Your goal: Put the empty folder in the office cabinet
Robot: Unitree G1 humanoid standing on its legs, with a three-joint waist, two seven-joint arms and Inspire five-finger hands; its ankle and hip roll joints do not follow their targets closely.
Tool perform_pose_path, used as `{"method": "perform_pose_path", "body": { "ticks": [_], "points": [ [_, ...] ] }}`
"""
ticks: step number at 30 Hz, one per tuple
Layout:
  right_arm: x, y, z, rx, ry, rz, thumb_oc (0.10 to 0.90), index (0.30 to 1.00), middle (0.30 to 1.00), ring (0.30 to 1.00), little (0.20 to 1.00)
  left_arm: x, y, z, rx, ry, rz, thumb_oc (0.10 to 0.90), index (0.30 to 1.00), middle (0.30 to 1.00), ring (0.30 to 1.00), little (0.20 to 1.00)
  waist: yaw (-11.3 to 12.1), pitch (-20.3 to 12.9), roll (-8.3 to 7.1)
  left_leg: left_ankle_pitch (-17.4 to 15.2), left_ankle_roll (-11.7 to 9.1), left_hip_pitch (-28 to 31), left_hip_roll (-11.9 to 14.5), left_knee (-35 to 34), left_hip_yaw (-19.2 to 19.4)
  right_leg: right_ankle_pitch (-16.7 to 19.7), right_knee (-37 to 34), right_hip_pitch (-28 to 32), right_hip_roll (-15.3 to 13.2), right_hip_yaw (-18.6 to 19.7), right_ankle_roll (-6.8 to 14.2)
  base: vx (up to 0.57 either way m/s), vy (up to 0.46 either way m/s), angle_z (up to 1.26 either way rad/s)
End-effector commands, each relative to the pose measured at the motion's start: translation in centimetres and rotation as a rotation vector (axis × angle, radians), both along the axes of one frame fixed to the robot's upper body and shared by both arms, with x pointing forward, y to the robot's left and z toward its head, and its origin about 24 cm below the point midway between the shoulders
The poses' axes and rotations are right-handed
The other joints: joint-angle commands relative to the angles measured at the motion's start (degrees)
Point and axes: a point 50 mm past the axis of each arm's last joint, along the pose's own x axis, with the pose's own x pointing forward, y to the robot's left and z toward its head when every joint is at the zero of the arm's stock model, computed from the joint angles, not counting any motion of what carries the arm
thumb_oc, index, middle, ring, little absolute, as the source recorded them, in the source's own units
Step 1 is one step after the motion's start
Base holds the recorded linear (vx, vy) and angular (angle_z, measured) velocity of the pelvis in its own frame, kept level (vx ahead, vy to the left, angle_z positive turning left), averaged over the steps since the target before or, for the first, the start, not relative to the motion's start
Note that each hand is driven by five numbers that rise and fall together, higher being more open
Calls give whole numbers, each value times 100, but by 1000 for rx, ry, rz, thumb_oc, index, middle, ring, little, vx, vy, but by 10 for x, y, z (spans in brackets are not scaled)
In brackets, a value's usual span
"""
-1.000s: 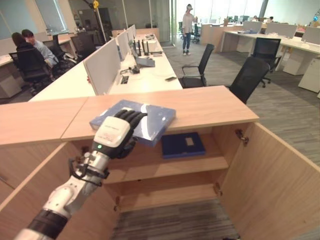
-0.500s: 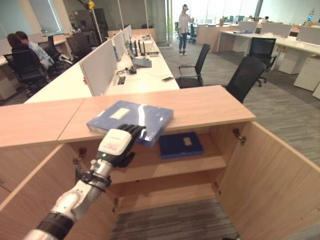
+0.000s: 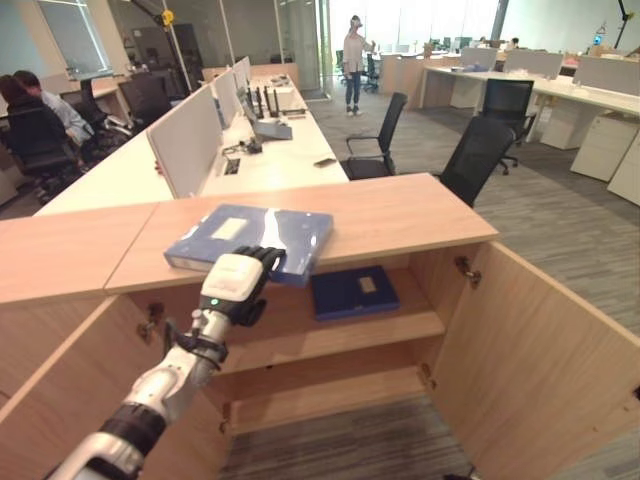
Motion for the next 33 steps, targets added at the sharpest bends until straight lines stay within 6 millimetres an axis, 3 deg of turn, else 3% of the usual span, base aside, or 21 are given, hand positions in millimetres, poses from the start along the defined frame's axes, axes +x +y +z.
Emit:
{"method": "perform_pose_path", "body": {
  "ticks": [1, 7, 8, 9, 22, 33],
  "points": [
    [15, -5, 3, -39, -22, 60, 800, 900, 900, 900, 900, 39, 6, 61, 25, -235, 49, 800, 900, 900, 900, 900, -127, -71, -198, -798, -40, 234, -143, -8, 3, -745, 44, 363, -35, -43, 375, -6, 2, -5],
    [16, -7, 4, -49, -26, 70, 800, 900, 900, 900, 900, 48, 9, 57, 36, -221, 96, 800, 900, 900, 900, 900, -187, -74, -195, -752, -42, 226, -140, -8, 37, -703, 44, 344, -37, -17, 375, 0, -2, -7],
    [16, -7, 4, -49, -26, 69, 800, 900, 900, 900, 900, 48, 8, 57, 36, -220, 96, 428, 342, 342, 342, 342, -183, -79, -191, -804, -42, 252, -135, -8, 33, -746, 44, 370, -32, -15, 378, -2, -7, -6],
    [16, -6, 4, -52, -26, 72, 800, 900, 900, 900, 900, 48, 11, 52, 40, -204, 122, 400, 300, 300, 300, 300, -198, -77, -190, -811, -43, 265, -137, -8, 44, -748, 44, 378, -29, -5, 376, 27, -8, -4],
    [12, -7, 4, -65, -24, 60, 800, 900, 900, 900, 900, 32, 26, -1, -18, -29, 253, 400, 300, 300, 300, 300, -224, -71, -215, -825, -50, 304, -124, -8, 109, -767, 44, 402, -17, 33, 374, 1, -1, -1],
    [8, -8, 3, -73, -16, 50, 800, 900, 900, 900, 900, 17, 34, -23, -51, 41, 307, 400, 300, 300, 300, 300, -217, -49, -235, -815, -42, 307, -120, -8, 99, -765, 44, 404, -17, 36, 369, 0, 0, 0]
  ]
}}
